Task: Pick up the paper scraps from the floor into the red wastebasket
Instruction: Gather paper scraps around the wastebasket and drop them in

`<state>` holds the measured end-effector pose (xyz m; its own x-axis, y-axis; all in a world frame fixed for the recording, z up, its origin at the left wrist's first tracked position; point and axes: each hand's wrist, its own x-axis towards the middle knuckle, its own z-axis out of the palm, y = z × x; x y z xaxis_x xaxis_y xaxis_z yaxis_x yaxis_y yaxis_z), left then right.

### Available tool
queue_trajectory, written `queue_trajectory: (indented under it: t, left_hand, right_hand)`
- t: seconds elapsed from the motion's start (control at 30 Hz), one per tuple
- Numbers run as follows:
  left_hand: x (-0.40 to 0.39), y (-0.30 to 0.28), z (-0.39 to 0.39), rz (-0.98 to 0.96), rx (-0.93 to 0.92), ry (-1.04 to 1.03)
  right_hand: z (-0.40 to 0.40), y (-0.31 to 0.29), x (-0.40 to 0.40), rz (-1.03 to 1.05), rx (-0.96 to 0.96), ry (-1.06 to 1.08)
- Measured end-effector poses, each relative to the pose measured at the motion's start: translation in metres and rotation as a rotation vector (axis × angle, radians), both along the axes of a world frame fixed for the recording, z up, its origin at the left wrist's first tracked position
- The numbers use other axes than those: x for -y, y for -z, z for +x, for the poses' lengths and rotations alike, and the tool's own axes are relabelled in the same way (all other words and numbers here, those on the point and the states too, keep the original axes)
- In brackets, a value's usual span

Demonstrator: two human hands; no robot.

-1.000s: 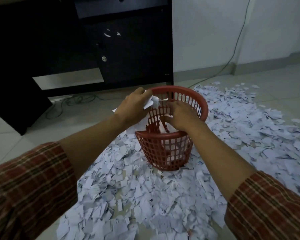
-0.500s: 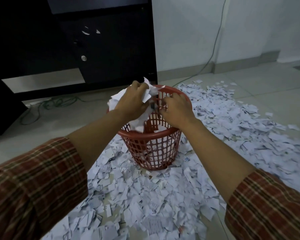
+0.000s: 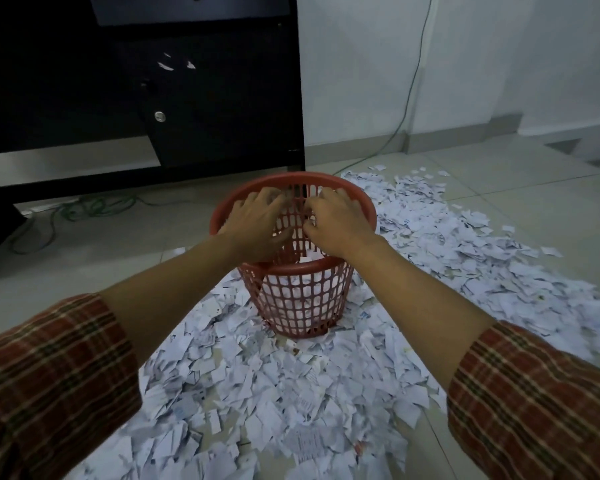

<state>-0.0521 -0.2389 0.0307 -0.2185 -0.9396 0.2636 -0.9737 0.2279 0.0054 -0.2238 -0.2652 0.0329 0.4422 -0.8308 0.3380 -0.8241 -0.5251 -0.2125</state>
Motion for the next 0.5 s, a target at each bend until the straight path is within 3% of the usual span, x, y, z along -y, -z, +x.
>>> queue_trajectory:
  t: [0.3,0.5]
  left_hand:
    - [-0.055,0.025,0.079,-0.117,-0.018,0.029]
    - [-0.087,0.059,0.136,-0.023,0.049,-0.094]
  right_hand:
    - [0.048,0.017,-0.035,-0.217,-0.014,-0.204]
    - [0.085,0.031,-0.062,-0.348,-0.021,-0.379]
